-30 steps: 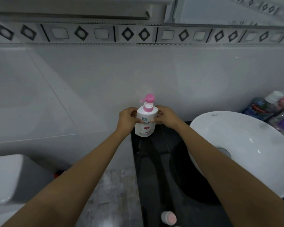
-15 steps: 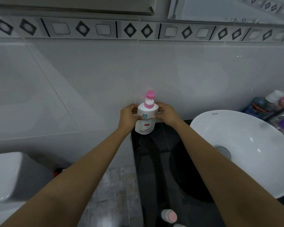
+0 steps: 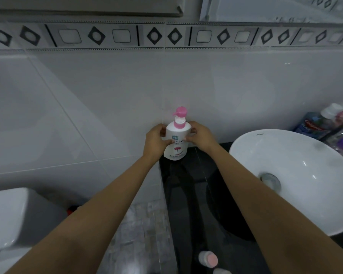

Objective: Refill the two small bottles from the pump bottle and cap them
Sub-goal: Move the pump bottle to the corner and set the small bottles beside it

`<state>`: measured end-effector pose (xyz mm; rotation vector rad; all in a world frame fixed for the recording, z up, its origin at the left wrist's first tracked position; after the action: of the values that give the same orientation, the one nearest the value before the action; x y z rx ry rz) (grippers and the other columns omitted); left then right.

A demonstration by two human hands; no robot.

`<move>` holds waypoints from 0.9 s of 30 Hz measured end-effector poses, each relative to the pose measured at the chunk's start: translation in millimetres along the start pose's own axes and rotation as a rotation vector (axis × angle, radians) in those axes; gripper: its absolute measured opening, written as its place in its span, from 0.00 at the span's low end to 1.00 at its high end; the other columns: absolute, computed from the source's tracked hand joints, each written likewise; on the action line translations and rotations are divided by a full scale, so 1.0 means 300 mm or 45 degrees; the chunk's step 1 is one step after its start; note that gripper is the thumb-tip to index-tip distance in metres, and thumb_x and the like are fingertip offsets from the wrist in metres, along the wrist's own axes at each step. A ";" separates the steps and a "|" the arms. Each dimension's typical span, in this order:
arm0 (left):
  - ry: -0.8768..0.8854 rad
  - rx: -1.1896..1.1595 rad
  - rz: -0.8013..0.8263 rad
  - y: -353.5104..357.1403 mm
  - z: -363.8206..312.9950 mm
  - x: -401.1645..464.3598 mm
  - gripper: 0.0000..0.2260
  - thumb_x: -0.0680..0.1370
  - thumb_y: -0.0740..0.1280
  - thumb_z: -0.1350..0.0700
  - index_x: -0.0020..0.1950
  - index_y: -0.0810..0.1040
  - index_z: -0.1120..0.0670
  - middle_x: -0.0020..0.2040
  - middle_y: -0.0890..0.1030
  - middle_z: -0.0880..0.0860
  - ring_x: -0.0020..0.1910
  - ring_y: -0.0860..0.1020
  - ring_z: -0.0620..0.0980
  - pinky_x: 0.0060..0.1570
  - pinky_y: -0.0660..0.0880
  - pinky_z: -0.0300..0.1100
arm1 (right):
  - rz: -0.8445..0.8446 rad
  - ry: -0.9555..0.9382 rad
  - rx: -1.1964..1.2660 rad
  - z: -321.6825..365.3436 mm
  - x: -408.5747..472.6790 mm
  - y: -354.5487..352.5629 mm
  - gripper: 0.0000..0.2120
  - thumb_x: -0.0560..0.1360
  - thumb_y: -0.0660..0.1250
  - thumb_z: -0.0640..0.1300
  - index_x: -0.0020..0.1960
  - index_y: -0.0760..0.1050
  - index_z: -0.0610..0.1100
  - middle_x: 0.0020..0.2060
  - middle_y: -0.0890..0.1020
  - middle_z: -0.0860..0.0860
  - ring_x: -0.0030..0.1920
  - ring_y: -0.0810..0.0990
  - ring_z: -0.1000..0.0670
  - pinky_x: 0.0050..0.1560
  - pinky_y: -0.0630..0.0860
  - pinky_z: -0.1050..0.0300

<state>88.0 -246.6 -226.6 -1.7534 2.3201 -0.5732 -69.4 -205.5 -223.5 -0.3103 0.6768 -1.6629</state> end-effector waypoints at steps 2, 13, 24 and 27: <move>-0.007 0.017 0.006 0.002 0.014 -0.005 0.21 0.66 0.77 0.62 0.56 0.76 0.59 0.49 0.79 0.52 0.48 0.76 0.48 0.49 0.73 0.38 | -0.019 0.019 -0.022 -0.011 -0.008 -0.002 0.23 0.73 0.70 0.39 0.67 0.69 0.42 0.62 0.78 0.43 0.62 0.76 0.44 0.60 0.73 0.51; 0.001 -0.047 0.289 0.039 -0.014 -0.164 0.18 0.66 0.76 0.64 0.54 0.78 0.56 0.47 0.79 0.53 0.46 0.76 0.48 0.43 0.74 0.27 | -0.118 0.227 0.099 -0.121 -0.274 -0.070 0.25 0.71 0.73 0.42 0.66 0.72 0.43 0.59 0.79 0.43 0.56 0.78 0.47 0.60 0.76 0.49; 0.082 -0.103 1.274 0.400 -0.080 -0.716 0.19 0.66 0.78 0.58 0.55 0.80 0.51 0.52 0.83 0.50 0.55 0.80 0.46 0.57 0.77 0.43 | -0.390 0.420 0.244 -0.269 -0.952 -0.112 0.09 0.75 0.69 0.44 0.53 0.80 0.42 0.41 0.85 0.48 0.43 0.84 0.50 0.42 0.78 0.66; 0.104 -0.089 1.377 0.450 -0.054 -0.804 0.21 0.65 0.78 0.59 0.55 0.80 0.51 0.53 0.82 0.50 0.55 0.79 0.46 0.56 0.76 0.39 | -0.479 0.499 0.260 -0.347 -1.110 -0.091 0.07 0.76 0.67 0.41 0.53 0.80 0.42 0.43 0.84 0.50 0.42 0.84 0.51 0.43 0.78 0.66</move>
<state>32.7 17.6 -288.0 -0.2876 2.8561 -0.3388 -78.3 144.3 -234.5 0.0444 0.7610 -2.1652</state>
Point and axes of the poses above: each hand's wrist, its own x-axis towards the middle knuckle, its own y-axis out of the palm, z = x × y, the point moved 10 cm from there along x, towards the middle knuckle
